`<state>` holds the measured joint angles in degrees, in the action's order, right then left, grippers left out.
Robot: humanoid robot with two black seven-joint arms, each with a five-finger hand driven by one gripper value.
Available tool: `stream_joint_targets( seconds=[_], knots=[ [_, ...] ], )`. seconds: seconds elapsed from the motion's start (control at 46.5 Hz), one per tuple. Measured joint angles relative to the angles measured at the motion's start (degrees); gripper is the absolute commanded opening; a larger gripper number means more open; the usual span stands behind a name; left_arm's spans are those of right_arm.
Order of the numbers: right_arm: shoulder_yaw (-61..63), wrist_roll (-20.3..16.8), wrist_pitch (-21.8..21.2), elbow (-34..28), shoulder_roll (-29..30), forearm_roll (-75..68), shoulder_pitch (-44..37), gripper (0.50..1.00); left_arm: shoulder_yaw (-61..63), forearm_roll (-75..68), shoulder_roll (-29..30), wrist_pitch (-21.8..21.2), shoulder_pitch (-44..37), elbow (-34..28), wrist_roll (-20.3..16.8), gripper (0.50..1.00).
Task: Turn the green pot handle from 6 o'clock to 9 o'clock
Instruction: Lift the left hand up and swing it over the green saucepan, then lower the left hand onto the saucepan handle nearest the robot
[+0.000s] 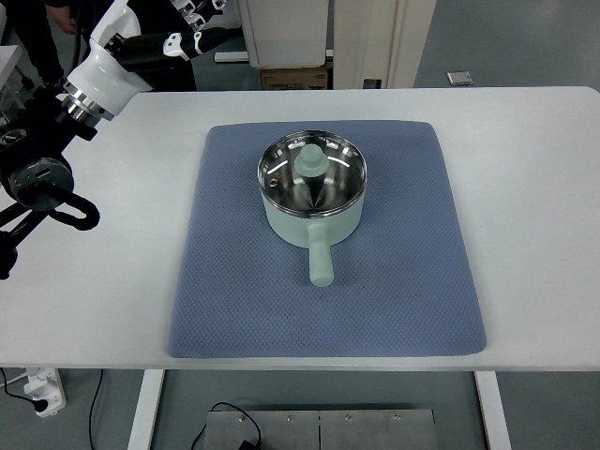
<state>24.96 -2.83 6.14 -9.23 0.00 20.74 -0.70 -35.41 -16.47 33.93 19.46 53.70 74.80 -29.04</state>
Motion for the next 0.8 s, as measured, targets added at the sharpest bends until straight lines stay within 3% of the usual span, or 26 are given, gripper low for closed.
stream_joint_targets(
  seconds=[0.43, 0.667, 0.796],
  knots=[
    [0.0, 0.0, 0.0, 0.0, 0.0, 0.0, 0.0, 1.000, 5.8, -12.9, 6.2, 2.1, 4.9, 8.4, 0.1, 1.000],
    [0.0, 0.0, 0.0, 0.0, 0.0, 0.0, 0.0, 1.000, 11.2, -23.8, 5.3, 2.4, 8.3, 8.5, 0.5, 1.000],
    [0.0, 0.0, 0.0, 0.0, 0.0, 0.0, 0.0, 1.000, 11.9, -30.2, 4.1, 5.9, 9.8, 8.6, 0.6, 1.000]
  ],
)
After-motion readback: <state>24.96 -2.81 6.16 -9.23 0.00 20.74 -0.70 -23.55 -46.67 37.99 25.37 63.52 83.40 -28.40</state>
